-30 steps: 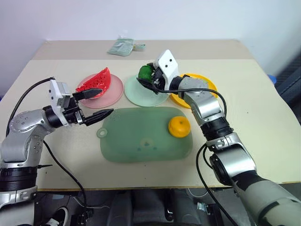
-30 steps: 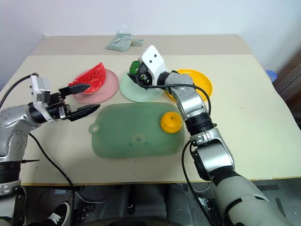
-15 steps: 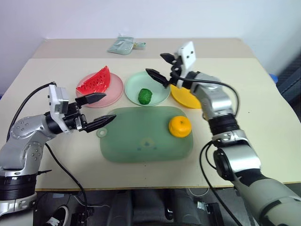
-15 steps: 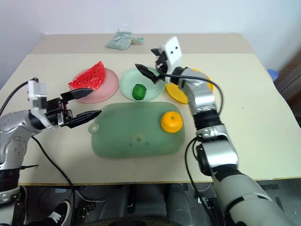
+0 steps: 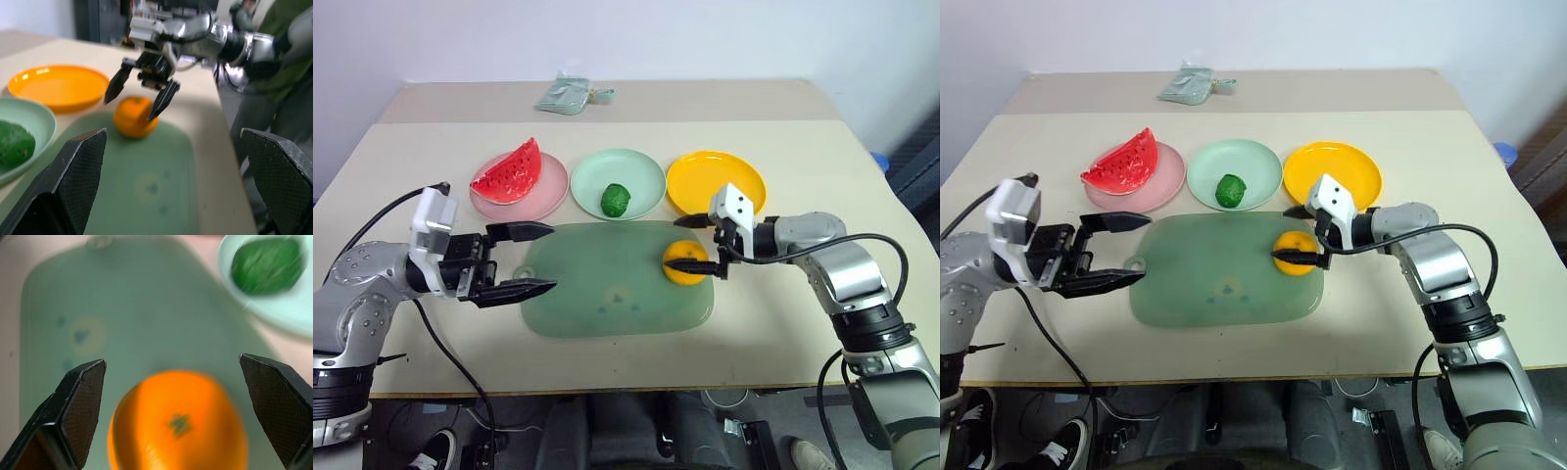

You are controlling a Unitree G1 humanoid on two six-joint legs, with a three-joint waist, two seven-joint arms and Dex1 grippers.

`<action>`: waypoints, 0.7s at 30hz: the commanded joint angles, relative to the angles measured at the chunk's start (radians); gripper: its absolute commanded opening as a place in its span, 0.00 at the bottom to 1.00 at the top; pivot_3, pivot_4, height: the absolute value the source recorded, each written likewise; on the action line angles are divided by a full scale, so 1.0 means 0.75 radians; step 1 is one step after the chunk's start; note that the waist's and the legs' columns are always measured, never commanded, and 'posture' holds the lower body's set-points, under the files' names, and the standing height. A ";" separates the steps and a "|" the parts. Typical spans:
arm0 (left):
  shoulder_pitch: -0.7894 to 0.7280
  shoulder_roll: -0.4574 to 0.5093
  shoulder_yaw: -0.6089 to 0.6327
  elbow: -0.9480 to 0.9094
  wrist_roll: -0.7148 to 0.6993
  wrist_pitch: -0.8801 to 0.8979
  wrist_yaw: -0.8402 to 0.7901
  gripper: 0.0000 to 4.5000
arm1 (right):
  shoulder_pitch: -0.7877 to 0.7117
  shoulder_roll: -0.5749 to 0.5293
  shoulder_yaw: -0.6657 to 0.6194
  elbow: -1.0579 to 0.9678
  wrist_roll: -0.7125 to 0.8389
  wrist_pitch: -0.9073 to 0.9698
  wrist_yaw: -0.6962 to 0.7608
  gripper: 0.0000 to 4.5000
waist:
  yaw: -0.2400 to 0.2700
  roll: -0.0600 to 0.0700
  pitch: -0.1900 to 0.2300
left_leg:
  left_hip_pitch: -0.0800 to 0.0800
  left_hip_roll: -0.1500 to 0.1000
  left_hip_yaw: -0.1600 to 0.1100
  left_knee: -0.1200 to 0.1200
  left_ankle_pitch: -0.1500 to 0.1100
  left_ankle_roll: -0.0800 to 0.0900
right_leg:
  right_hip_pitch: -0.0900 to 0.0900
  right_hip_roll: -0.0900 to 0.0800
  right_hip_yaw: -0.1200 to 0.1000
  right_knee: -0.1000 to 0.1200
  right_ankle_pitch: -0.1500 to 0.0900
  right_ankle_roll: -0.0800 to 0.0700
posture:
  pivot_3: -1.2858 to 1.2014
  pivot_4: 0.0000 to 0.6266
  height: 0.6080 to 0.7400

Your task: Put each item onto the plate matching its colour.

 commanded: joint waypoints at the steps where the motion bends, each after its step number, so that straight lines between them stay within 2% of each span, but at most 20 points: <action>1: -0.043 -0.018 -0.027 0.038 0.089 -0.098 0.006 1.00 | -0.010 -0.024 0.025 0.023 -0.104 -0.081 -0.047 0.99 | -0.002 0.000 0.000 | 0.000 0.000 0.000 0.000 0.000 0.000 | 0.000 0.000 0.000 0.000 0.000 0.000 | 0.52 0.24 1.00; 4: -0.055 -0.036 -0.018 0.050 0.081 -0.110 0.000 1.00 | -0.002 -0.038 0.060 0.089 -0.173 -0.138 -0.044 0.99 | -0.002 0.000 0.000 | 0.000 0.000 0.000 0.000 0.000 0.000 | 0.000 0.000 0.000 0.000 0.000 0.000 | 0.52 0.24 1.00; 8: -0.043 -0.039 -0.009 0.070 0.099 -0.145 -0.012 1.00 | -0.013 -0.021 0.042 0.105 -0.141 -0.113 -0.023 0.76 | -0.003 -0.001 -0.001 | 0.000 0.000 0.000 0.000 0.000 0.000 | 0.000 0.000 0.000 0.000 0.000 0.000 | 0.52 0.24 1.00; 9: -0.043 -0.042 -0.004 0.080 0.104 -0.156 -0.008 1.00 | -0.033 0.006 0.013 0.102 -0.107 -0.103 -0.035 0.75 | -0.003 -0.001 -0.001 | 0.000 0.000 0.000 0.000 0.000 0.000 | 0.000 0.000 0.000 0.000 0.000 0.000 | 0.52 0.24 1.00; 11: -0.060 -0.067 0.013 0.109 0.117 -0.198 0.023 1.00 | -0.108 0.095 -0.064 0.153 -0.064 -0.126 -0.124 0.75 | -0.003 -0.001 -0.001 | 0.000 0.000 0.000 0.001 0.000 0.000 | 0.001 0.000 0.000 0.000 0.000 0.000 | 0.52 0.24 1.00; 15: -0.130 -0.117 0.020 0.191 0.185 -0.265 0.133 1.00 | -0.356 0.247 -0.228 0.485 -0.088 -0.268 -0.416 0.75 | -0.008 0.000 0.000 | 0.000 0.000 0.000 0.001 0.000 0.000 | -0.001 0.001 0.000 0.002 0.000 0.000 | 0.52 0.24 1.00; 18: -0.184 -0.157 0.008 0.252 0.266 -0.267 0.287 1.00 | -0.509 0.279 -0.266 0.783 -0.172 -0.387 -0.627 0.75 | 0.004 0.000 0.000 | -0.001 0.000 0.000 0.001 0.000 0.000 | -0.001 0.000 0.000 0.002 0.000 0.000 | 0.52 0.24 1.00; 21: -0.192 -0.201 -0.010 0.252 0.312 -0.303 0.363 1.00 | -0.597 0.290 -0.246 1.031 -0.256 -0.494 -0.740 0.75 | 0.005 -0.002 -0.001 | -0.002 -0.001 0.000 0.000 0.000 0.000 | -0.001 -0.001 0.000 -0.001 0.000 0.000 | 0.52 0.24 1.00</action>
